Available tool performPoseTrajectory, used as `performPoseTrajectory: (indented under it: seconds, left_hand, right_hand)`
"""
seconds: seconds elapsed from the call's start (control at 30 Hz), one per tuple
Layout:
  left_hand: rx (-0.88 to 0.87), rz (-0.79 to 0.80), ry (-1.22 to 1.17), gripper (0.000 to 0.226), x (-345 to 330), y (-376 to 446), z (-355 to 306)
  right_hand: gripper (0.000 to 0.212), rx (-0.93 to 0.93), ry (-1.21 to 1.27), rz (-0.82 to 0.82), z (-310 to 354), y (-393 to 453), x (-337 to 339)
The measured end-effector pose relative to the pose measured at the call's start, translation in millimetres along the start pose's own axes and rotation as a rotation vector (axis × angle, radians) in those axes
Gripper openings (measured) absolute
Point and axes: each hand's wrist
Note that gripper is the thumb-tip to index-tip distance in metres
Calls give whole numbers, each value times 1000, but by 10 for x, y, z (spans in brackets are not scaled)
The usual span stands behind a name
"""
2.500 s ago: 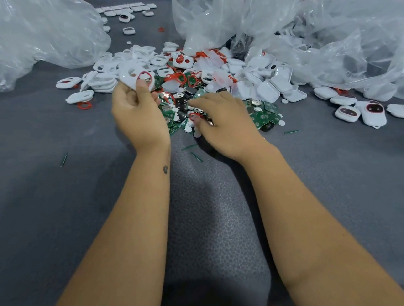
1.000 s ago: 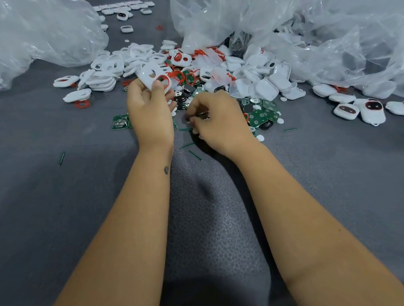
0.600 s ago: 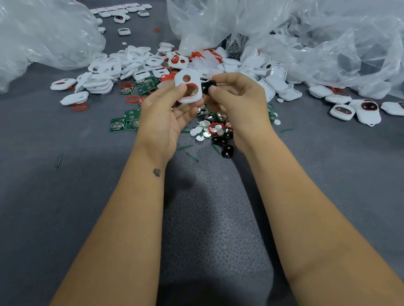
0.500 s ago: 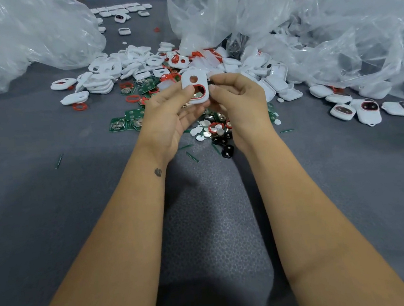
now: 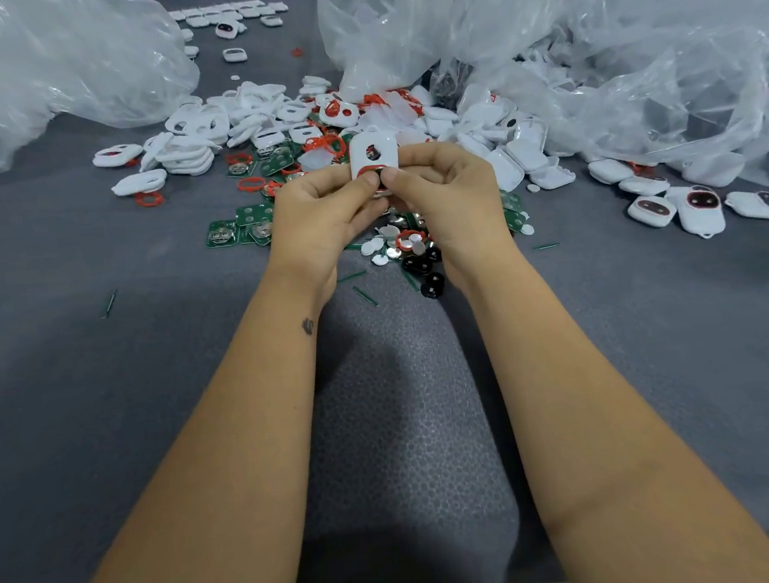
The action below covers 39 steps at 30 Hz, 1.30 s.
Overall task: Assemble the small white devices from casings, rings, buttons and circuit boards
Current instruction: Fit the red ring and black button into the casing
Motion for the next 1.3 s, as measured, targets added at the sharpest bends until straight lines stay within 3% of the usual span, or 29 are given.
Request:
performPoseTrajectory:
  seconds: [0.27, 0.53, 0.9, 1.07, 1.3]
  left_hand:
    - [69, -67, 23, 19, -12, 1, -20]
    - [82, 1, -5, 27, 21, 22, -29]
    - [101, 71, -72, 16, 32, 25, -36]
    - [68, 73, -18, 14, 28, 12, -26]
    - [109, 113, -123, 15, 25, 19, -38]
  right_hand:
    - [11, 0, -9, 16, -20, 24, 34]
    - [17, -16, -27, 49, -8, 10, 31]
    - [26, -92, 134, 50, 77, -24, 39]
    - [16, -75, 151, 67, 65, -19, 55]
    - [12, -141, 203, 101, 67, 2, 57]
Point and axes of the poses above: each hand's wrist, its own y-axis towards the middle knuckle, its own x-axis out of the back of the hand, z = x × y, and after that the axes turned 6 degrees about -y, right-handed
